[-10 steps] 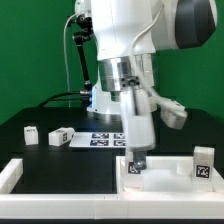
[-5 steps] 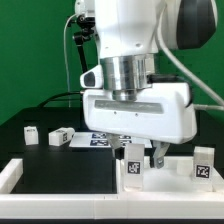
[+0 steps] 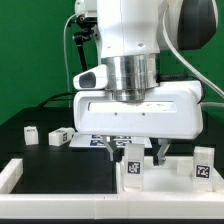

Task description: Assemble square table

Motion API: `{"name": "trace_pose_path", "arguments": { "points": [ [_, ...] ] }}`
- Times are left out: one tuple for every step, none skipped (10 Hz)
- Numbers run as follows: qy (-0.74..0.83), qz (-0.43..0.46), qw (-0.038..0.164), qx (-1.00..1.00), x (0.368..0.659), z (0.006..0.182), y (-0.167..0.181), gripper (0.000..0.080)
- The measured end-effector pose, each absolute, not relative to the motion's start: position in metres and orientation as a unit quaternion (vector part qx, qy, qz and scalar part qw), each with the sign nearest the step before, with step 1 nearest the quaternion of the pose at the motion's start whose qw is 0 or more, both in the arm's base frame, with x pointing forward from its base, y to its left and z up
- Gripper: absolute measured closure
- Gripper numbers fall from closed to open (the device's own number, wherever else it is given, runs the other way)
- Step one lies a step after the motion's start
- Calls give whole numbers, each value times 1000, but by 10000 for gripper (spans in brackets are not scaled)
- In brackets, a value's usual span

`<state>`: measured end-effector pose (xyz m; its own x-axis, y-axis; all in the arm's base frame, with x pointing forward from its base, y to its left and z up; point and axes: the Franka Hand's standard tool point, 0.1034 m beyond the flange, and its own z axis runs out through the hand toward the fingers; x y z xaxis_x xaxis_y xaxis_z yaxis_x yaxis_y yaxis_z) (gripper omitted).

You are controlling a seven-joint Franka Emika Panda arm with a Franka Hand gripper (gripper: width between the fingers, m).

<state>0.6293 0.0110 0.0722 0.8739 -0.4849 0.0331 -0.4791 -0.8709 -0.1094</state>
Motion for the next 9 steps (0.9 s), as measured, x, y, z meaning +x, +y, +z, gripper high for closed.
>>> {"name": "trace_pose_path", "arguments": {
  "points": [
    [277, -28, 50, -959, 629, 72, 11, 322],
    [304, -25, 49, -951, 628, 71, 10, 459],
    [338, -22, 49, -939, 627, 71, 7, 459],
    [367, -21, 50, -929, 627, 70, 7, 504],
    [438, -18, 54, -897, 627, 70, 6, 504],
    [518, -13, 56, -853, 627, 70, 4, 504],
    [595, -5, 56, -802, 627, 69, 7, 504],
    [682, 7, 71, -728, 628, 69, 10, 505],
    [738, 20, 89, -669, 629, 69, 10, 505]
  ]
}}
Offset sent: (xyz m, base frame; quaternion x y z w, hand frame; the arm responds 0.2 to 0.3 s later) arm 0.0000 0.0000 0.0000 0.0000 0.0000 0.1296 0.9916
